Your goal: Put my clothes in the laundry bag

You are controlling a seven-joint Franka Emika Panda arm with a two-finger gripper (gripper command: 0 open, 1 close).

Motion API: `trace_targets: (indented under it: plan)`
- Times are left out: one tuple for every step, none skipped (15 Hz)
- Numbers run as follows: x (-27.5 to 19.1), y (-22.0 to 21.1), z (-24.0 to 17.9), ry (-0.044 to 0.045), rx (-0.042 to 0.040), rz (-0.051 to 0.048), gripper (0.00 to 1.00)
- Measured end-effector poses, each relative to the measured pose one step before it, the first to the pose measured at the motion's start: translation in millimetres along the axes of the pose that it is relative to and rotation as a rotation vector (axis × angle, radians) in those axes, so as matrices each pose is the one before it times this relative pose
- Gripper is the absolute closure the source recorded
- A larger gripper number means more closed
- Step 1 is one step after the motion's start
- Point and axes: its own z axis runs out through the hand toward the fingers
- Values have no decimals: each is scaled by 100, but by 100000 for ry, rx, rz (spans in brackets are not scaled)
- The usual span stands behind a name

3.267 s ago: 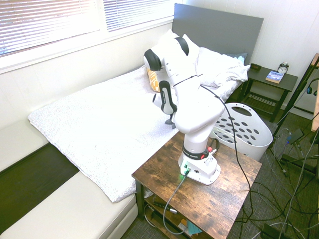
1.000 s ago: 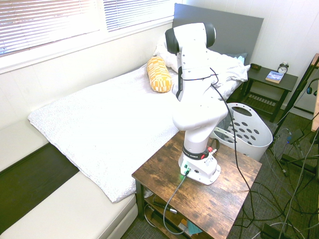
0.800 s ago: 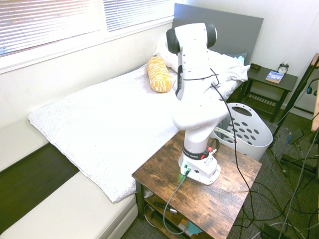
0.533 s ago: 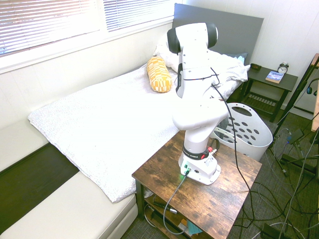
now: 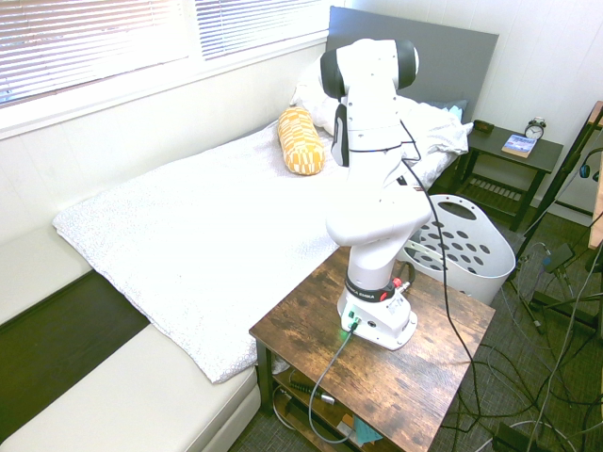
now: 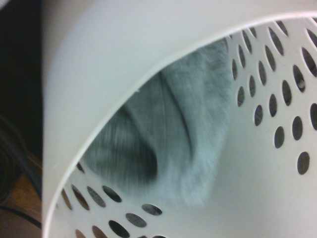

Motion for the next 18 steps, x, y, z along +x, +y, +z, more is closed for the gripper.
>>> trace_targets:
  plan:
    - [93,437,-844,-94,2217,1477,0]
    - [228,447,-750,-719,3867,2732,0]
    - [316,349,-923,-926,4886,2006,0]
    - [382,313,-1619,678,5715,1060,0]
    - [482,179,-2785,2728,6328,412,0]
    - [299,-214,-3322,3934,6305,-81,0]
    - [8,-952,-3947,5881,5277,-1068,0]
    - [-477,-2040,-4103,6622,4508,-2044,0]
    - [-970,-2920,-3571,5512,4209,-2228,0]
    - [-1437,-3630,-2893,4406,3207,-2452,0]
    - [-1799,-3976,-2193,3286,2671,-1973,0]
    - [-2071,-3948,-1646,1805,3018,-1207,0]
    - [-2379,-3867,-1279,611,3191,-1330,0]
    - [-2305,-3523,-823,-190,2969,-3041,0]
    - [-2499,-3167,-408,-860,2615,-4542,0]
    - [-2940,-3090,-309,-496,2010,-5816,0]
    - [-3090,-2975,-493,-159,1349,-6609,0]
    - [-2888,-2650,-497,-50,1024,-6595,0]
